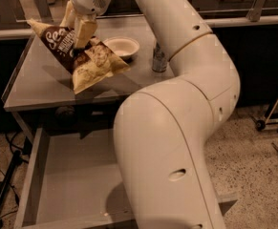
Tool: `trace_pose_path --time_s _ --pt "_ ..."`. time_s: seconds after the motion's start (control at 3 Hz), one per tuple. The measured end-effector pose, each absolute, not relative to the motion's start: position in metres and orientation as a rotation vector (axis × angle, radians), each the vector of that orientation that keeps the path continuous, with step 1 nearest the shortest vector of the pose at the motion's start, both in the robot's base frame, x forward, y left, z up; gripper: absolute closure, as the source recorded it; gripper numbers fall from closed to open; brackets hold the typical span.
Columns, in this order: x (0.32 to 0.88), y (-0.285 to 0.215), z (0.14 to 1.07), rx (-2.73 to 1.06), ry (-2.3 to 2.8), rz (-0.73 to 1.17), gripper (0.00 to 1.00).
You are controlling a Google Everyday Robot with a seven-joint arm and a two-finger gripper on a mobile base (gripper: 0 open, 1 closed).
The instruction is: Pick brown chip bag from top drawer and place on counter
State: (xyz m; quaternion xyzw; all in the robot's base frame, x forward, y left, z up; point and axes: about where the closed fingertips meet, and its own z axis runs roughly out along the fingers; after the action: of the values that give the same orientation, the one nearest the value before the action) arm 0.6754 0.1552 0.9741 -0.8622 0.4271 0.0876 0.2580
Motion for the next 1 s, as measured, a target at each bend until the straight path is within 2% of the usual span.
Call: trace_pose_path --time_s 1.0 --pt "0.698 0.186 0.947 -2.356 1.092 0.276 1.0"
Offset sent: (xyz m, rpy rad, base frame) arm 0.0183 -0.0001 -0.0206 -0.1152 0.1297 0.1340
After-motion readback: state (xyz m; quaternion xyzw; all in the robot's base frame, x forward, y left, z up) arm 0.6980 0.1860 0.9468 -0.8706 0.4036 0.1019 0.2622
